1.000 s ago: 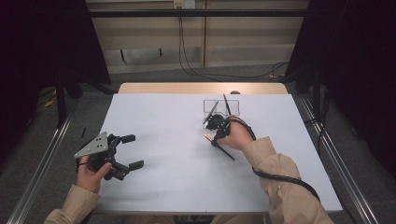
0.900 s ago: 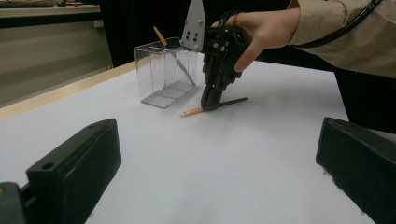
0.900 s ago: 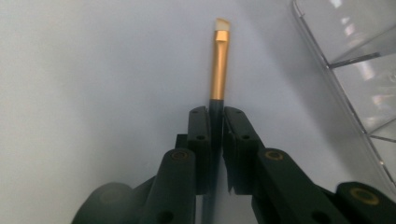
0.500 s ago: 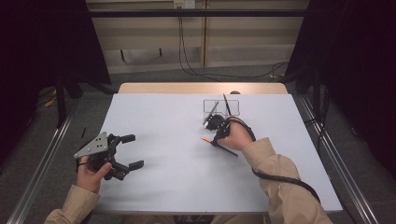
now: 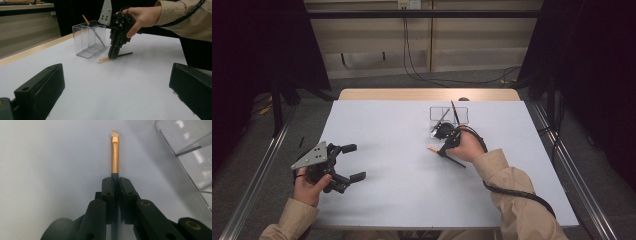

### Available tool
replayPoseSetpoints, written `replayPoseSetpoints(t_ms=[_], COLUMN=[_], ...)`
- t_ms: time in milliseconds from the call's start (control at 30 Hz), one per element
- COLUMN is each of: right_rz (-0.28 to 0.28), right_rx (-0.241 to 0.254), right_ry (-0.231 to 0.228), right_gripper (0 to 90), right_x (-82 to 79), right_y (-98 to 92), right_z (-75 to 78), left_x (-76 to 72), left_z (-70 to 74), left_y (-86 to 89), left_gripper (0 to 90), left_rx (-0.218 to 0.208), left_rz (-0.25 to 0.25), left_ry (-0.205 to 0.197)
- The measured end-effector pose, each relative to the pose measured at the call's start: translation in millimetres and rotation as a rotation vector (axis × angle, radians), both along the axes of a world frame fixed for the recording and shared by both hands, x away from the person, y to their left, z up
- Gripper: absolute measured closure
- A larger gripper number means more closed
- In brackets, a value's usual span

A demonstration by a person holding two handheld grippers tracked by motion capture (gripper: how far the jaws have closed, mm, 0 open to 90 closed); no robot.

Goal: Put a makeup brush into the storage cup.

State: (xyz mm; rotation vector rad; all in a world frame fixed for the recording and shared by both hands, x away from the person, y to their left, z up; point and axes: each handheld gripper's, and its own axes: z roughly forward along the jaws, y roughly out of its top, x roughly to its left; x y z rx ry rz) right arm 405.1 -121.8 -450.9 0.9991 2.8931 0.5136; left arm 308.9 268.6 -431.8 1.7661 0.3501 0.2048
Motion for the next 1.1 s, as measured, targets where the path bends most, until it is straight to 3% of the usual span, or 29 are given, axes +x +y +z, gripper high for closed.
replayPoseSetpoints(t_ms=[1100], right_rz=[-0.131], right_rx=[0.339], right_ry=[-0.155], right_gripper=[83.8], right_x=[-10.7], right_y=[-25.2], right_z=[21.0], left_x=[-0.2], left_z=[0.9], left_y=[0.1], left_gripper=[0.0], left_rx=[-0.001], left_rz=[0.002], left_ry=[-0.003])
